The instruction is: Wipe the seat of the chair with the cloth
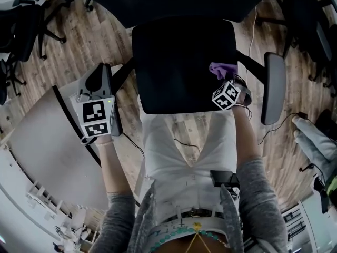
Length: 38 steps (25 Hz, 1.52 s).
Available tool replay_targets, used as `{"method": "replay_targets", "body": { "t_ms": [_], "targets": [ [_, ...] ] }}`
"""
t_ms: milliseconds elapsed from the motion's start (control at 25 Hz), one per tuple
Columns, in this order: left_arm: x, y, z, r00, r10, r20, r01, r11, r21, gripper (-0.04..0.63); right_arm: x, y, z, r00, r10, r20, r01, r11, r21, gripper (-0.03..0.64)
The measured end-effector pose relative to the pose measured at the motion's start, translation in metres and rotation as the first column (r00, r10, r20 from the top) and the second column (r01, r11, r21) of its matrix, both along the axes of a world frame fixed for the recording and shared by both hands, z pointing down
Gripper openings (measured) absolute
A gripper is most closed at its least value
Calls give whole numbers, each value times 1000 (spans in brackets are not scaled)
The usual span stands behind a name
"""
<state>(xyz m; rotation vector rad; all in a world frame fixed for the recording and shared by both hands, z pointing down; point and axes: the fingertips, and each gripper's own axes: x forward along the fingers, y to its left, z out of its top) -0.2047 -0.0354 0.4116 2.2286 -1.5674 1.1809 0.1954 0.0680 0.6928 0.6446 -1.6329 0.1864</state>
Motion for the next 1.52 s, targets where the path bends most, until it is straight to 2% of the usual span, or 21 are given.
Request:
{"method": "replay_targets", "body": {
  "t_ms": [320, 480, 720, 920, 1280, 1360, 1520],
  "targets": [
    [0, -2, 1, 1000, -3, -8, 3, 1000, -1, -3, -7, 0, -14, 1000, 2, 29, -3, 999, 43, 48],
    [-2, 0, 0, 1000, -3, -16, 3, 1000, -4, -2, -35, 1, -40, 989, -29, 148, 17, 996, 84, 48],
    [0, -1, 2, 1000, -2, -14, 1, 1000, -4, -3, -108, 14, -75, 930, -128, 346, 93, 989, 117, 48],
    [-1, -1, 2, 1000, -4, -22, 4, 1000, -7, -2, -185, 29, -92, 861, -264, 436, 226, 964, 138, 48],
    [-1, 0, 2, 999, -6, -32, 6, 1000, -17, -2, -293, 63, -86, 760, -443, 477, 425, 892, 151, 48],
    [1, 0, 1, 999, -4, -35, 3, 1000, -17, -3, -306, 71, -79, 754, -467, 462, 456, 878, 145, 48],
    [2, -1, -1, 999, 1, -44, -2, 1000, -14, -3, -325, 78, -59, 766, -482, 425, 482, 868, 116, 48]
  ]
}}
